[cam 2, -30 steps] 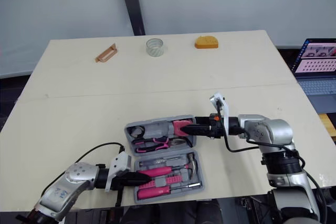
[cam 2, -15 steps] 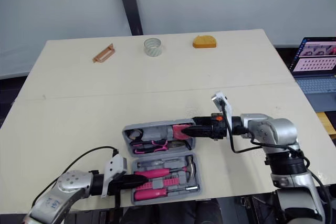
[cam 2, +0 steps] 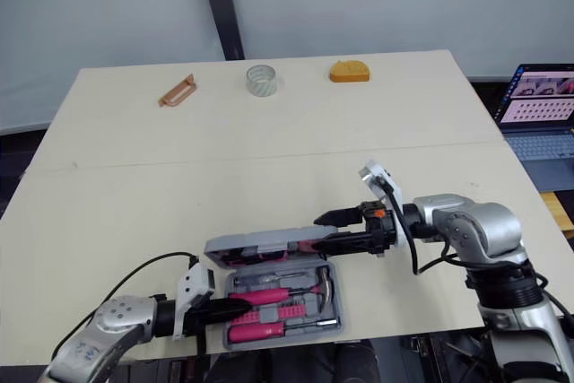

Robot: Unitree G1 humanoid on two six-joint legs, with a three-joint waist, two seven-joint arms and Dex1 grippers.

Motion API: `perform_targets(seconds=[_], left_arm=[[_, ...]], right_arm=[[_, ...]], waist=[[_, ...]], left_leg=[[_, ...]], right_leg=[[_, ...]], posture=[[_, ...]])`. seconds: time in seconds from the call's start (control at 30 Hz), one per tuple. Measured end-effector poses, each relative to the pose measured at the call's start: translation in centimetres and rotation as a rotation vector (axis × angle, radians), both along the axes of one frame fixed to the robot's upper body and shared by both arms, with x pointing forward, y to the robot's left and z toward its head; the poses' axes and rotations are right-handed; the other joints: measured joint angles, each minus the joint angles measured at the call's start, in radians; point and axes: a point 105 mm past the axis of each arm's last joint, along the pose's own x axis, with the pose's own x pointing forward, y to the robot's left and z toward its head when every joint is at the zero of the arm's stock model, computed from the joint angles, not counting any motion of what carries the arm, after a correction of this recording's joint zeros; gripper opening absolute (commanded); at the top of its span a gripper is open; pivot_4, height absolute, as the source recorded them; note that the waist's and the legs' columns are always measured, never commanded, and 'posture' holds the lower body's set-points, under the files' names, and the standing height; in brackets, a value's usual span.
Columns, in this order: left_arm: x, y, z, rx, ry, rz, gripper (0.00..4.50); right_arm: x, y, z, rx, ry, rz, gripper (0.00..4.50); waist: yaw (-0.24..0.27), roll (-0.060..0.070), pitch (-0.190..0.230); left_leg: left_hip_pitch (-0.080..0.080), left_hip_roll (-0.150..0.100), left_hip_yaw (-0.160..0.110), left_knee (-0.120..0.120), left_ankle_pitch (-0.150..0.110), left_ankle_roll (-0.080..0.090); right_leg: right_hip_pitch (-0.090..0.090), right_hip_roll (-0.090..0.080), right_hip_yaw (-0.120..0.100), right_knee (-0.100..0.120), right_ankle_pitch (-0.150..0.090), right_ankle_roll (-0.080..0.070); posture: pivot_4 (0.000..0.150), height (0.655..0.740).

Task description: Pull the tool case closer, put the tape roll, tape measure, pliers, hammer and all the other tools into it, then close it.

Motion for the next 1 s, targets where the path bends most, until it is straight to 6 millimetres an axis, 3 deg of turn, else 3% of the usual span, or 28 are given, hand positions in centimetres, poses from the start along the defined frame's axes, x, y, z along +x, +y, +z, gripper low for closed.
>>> perform_targets(seconds=[0.23,0.4,0.63,0.77,0.9,1.0], left_arm=[[-1.2,4.1,1.7,-0.001,0.038,0.14,0.0],[0.1,7.1,4.6,-0.013,-0.011,0.223,0.0],[3.2,7.1,8.6,-0.081,-0.112,0.237,0.0],[3.7,7.1,9.0,-0.084,-0.112,0.247,0.0],[4.1,7.2,9.2,-0.076,-0.129,0.264,0.0],[4.5,8.0,9.2,-0.053,-0.142,0.3,0.79]], right_arm=[[-0.5,-0.3,-0.3,-0.026,0.002,0.007,4.44],[-1.4,0.1,-0.6,-0.028,0.016,0.052,4.44],[-2.7,0.2,-1.9,-0.066,0.055,0.087,4.44],[-2.7,-0.2,-2.1,-0.076,0.055,0.062,4.44],[-1.4,-1.6,-1.6,-0.081,-0.001,-0.051,4.44],[-0.3,-3.8,-1.4,-0.088,-0.036,-0.174,4.5]], waist=[[0.002,-0.004,0.002],[0.006,-0.006,0.004],[0.005,-0.008,0.005],[0.0,-0.009,0.005],[0.005,-0.009,0.006],[0.011,-0.01,0.006]], left_leg=[[-0.001,0.0,0.0,0.0,0.0,0.0],[-0.003,0.0,-0.001,0.0,0.0,0.0],[-0.003,0.0,-0.001,0.0,-0.001,0.0],[-0.003,0.0,-0.001,0.0,-0.001,0.0],[-0.003,0.0,0.0,0.0,-0.001,0.0],[-0.003,0.0,-0.001,0.0,-0.001,0.0]], right_leg=[[0.0,0.0,0.0,-0.003,0.0,0.0],[0.0,0.0,-0.001,-0.003,0.0,0.0],[0.0,0.0,-0.002,-0.004,0.0,0.0],[0.0,0.001,-0.001,-0.004,0.0,0.0],[0.0,0.0,-0.001,-0.004,0.0,0.0],[0.0,0.001,-0.001,-0.004,0.0,0.0]], posture=[[0.15,0.74],[0.15,0.74],[0.15,0.74],[0.15,0.74],[0.15,0.74],[0.15,0.74]])
